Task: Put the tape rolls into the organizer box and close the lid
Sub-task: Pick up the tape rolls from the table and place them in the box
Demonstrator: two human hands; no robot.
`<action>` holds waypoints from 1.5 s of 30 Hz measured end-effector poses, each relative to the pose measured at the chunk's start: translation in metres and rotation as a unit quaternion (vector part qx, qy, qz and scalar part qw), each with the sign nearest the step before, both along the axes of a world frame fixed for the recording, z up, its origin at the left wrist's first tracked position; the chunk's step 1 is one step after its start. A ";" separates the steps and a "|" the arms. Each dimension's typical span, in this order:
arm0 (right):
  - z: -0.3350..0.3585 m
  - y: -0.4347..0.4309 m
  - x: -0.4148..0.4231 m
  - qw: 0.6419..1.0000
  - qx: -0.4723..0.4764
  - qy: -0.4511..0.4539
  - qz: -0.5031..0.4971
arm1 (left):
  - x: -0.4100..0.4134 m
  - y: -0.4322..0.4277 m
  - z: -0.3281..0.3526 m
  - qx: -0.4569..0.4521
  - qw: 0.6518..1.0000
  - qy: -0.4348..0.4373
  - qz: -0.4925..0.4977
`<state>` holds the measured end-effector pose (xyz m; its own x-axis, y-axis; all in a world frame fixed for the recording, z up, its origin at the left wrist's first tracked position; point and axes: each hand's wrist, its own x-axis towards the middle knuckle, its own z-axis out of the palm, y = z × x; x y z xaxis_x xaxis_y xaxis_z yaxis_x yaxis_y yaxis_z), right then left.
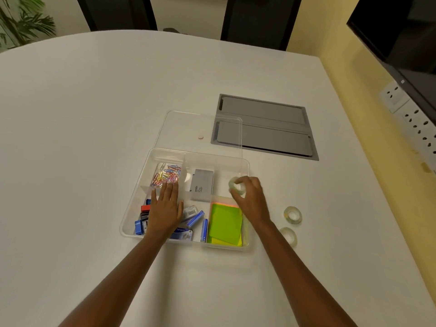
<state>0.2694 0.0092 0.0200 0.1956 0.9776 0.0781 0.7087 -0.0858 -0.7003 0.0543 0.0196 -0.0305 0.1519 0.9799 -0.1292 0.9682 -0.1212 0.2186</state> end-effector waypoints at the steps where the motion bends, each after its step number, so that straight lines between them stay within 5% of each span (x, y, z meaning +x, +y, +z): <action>1: 0.000 0.002 -0.003 1.000 -0.005 0.000 0.014 | 0.000 0.000 0.000 0.002 1.000 -0.004 0.001; 5: -0.007 -0.003 0.010 0.997 0.050 0.011 -0.052 | 0.001 -0.001 0.003 0.027 0.999 -0.034 -0.012; 8: -0.022 -0.017 0.032 0.993 -0.005 0.008 -0.115 | 0.001 0.001 0.001 0.019 0.999 -0.032 -0.031; 14: -0.052 -0.048 0.046 0.980 -0.173 -0.093 0.024 | 0.001 0.004 -0.005 0.002 0.998 -0.043 -0.050; 16: -0.053 -0.047 0.047 0.982 -0.155 -0.110 0.013 | 0.001 0.004 -0.006 0.000 0.998 -0.044 -0.049; 22: -0.024 -0.019 0.041 0.975 -0.043 0.069 -0.208 | 0.000 0.003 -0.006 0.002 0.998 -0.048 -0.050; 26: -0.010 -0.002 0.017 0.997 0.004 -0.004 -0.072 | 0.000 0.003 -0.004 0.007 0.998 -0.049 -0.049; 31: -0.020 0.011 -0.001 0.981 -0.078 -0.176 0.027 | 0.001 0.002 -0.002 0.014 0.997 -0.051 -0.052; 35: -0.020 0.006 0.000 0.992 -0.028 -0.123 0.017 | 0.001 0.002 -0.002 0.017 0.997 -0.048 -0.051; 39: -0.023 -0.021 0.022 0.992 0.046 -0.065 -0.096 | 0.001 0.002 -0.001 0.018 0.997 -0.055 -0.053; 45: -0.056 -0.075 0.061 0.946 -0.173 -0.187 -0.199 | 0.003 0.002 0.003 0.023 0.996 -0.074 -0.046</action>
